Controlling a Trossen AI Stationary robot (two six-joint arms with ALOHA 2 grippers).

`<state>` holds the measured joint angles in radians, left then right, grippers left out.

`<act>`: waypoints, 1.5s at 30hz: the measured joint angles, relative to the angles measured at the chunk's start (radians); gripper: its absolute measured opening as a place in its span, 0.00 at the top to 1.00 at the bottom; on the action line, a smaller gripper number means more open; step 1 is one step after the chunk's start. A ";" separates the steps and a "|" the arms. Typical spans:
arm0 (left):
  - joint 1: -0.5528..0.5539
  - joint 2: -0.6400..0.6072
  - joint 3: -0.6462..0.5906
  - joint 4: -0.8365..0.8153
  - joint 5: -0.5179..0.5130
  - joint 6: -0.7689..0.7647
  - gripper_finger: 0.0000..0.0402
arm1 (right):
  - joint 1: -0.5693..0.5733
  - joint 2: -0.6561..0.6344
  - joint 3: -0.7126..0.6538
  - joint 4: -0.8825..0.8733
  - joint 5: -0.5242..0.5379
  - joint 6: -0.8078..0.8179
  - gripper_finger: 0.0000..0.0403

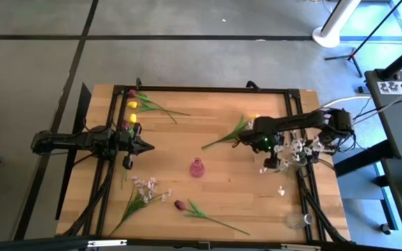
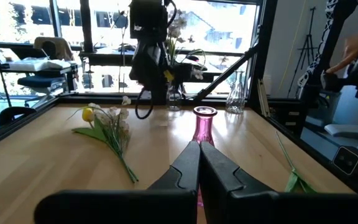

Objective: Sort flowers into vase by color
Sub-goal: Adjust the top transparent vase on the table

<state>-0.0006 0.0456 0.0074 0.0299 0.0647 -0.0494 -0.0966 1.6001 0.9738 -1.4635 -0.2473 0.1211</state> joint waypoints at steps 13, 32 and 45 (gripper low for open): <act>0.000 0.000 0.000 0.000 0.000 0.000 1.00 | 0.136 0.000 -0.074 -0.023 -0.077 0.037 0.02; 0.000 0.000 0.000 0.000 0.000 0.000 1.00 | 0.136 0.128 -0.166 0.036 -0.058 0.029 0.20; 0.000 0.000 0.000 0.000 0.000 0.000 1.00 | 0.136 0.219 -0.166 0.031 -0.058 0.027 0.24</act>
<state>-0.0002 0.0456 0.0074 0.0299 0.0643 -0.0492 0.0399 1.8187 0.8078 -1.4326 -0.3052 0.1476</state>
